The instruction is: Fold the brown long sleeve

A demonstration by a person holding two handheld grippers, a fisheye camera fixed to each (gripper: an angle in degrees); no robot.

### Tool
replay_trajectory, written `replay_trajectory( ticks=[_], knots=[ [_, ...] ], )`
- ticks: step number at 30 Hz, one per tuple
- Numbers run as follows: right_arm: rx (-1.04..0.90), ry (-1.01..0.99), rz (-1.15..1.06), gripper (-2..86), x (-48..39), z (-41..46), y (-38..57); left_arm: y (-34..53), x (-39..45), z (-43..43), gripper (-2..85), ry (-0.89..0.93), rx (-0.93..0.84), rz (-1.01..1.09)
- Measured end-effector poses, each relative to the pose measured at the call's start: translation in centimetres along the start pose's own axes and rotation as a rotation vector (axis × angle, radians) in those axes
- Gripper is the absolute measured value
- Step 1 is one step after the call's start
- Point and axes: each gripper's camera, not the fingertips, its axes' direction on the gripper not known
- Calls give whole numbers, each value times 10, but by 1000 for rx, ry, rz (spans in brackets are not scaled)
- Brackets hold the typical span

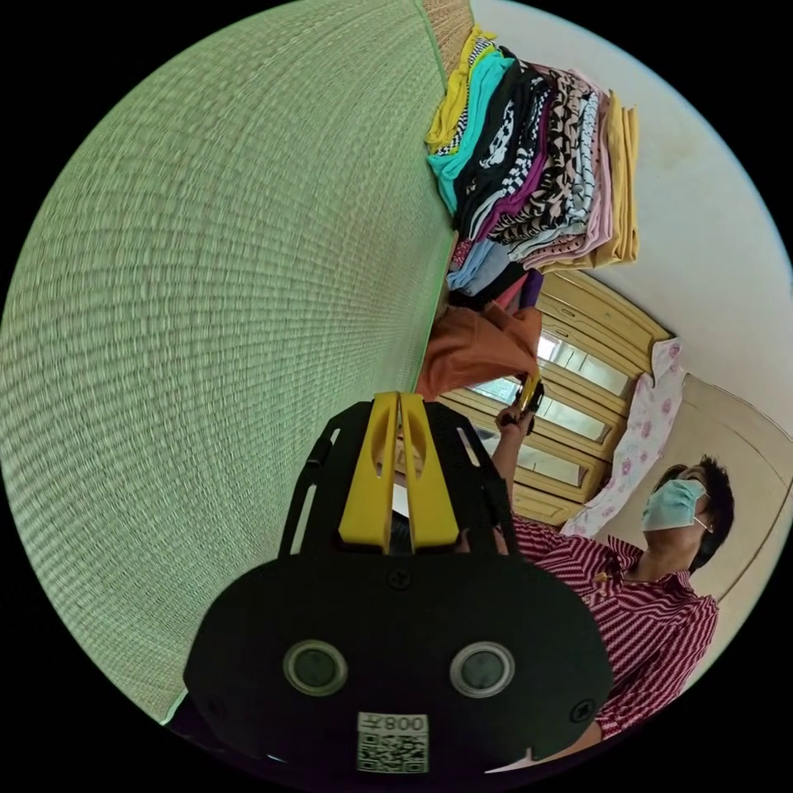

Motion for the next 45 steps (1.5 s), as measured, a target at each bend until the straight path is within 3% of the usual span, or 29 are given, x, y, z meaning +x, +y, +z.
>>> replay_trajectory(
  ticks=[10,14,18,22,26,30,37,43,45],
  knots=[
    [55,-193,-302,3,-103,-111,135,116,10,-23,2,100,17,101],
    [17,-246,-442,3,-147,-122,189,173,16,-36,2,172,35,166],
    [-44,-428,-586,3,-167,-109,266,226,34,-50,5,248,65,286],
    [-160,-658,-658,2,-162,-69,339,323,66,-70,22,270,100,501],
    [-242,-791,-572,2,-144,-56,390,465,96,-82,81,271,199,637],
    [-351,-832,-594,2,-162,-67,420,578,128,-89,111,217,262,786],
    [-381,-1004,-699,2,-195,-104,430,753,192,-85,127,171,360,1116],
    [-478,-1061,-697,2,-184,-70,424,850,198,-64,146,-92,539,1157],
    [-513,-1076,-675,2,-171,-51,421,858,199,-49,139,-133,525,1149]
  ],
)
